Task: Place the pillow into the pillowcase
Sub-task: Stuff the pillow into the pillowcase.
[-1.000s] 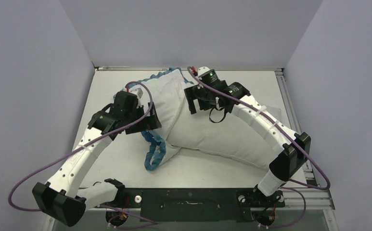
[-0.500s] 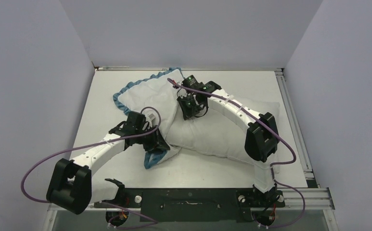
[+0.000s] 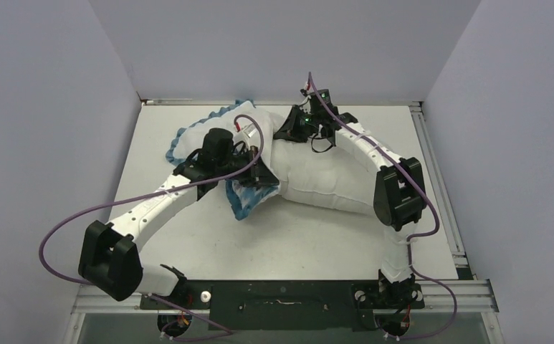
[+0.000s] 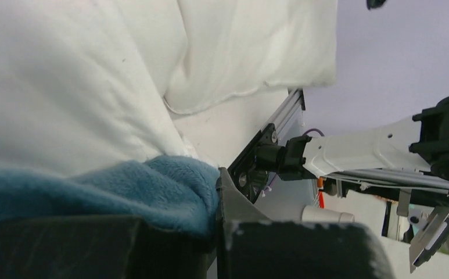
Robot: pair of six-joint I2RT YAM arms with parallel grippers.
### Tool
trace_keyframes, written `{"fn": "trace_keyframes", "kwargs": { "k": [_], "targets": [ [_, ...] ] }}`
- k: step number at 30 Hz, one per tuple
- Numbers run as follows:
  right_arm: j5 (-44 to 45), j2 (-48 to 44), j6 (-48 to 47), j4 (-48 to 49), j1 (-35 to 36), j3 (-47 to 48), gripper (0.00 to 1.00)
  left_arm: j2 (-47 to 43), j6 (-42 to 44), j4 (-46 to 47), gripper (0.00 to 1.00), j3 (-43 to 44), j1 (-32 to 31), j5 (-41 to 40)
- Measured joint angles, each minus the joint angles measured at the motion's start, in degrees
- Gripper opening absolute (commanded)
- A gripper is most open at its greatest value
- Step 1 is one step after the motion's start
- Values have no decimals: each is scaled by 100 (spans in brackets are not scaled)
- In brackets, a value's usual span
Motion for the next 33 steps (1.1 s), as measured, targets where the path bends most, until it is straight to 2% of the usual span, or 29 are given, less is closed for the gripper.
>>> {"fn": "trace_keyframes", "kwargs": {
  "k": [2,3,4,5,6,8,10,12,14,15,17,20,25,30,33],
  "targets": [
    [-7,0,247,295,26,-125,5,33,125,-52,7,55,-186,2],
    [-9,0,308,361,44,-157,5,59,179,-136,13,59,-225,-4],
    [-9,0,345,402,76,-177,7,98,240,-280,22,61,-258,-15],
    [-4,0,350,431,114,-186,13,144,326,-466,35,61,-284,-28],
    [-2,0,328,446,149,-186,25,181,407,-658,48,61,-304,-37],
    [39,-2,229,450,199,-186,50,223,573,-1093,66,63,-348,-81],
    [120,-11,33,372,227,-168,71,221,693,-1497,79,81,-385,-136],
    [146,-33,-186,170,260,-79,90,179,813,-1775,87,107,-398,-225],
    [201,-120,-428,11,269,26,99,15,848,-1945,88,109,-363,-289],
    [254,-173,-511,-70,260,87,94,-116,846,-2022,89,109,-315,-308],
    [393,-227,-713,-254,203,293,90,-496,789,-2057,89,94,-81,-286],
    [645,-188,-979,-538,-4,748,90,-1161,538,-1786,91,-179,490,-120],
    [1040,173,-1255,-896,-671,1600,90,-1985,-332,-839,91,-1220,1399,306],
    [1316,1054,-1515,-1515,-1119,2524,90,-2013,-1069,-459,88,-1958,1624,251],
    [1290,1298,-1716,-1790,-1126,2365,90,-1799,-1316,-260,84,-2074,1668,107]
  ]
}}
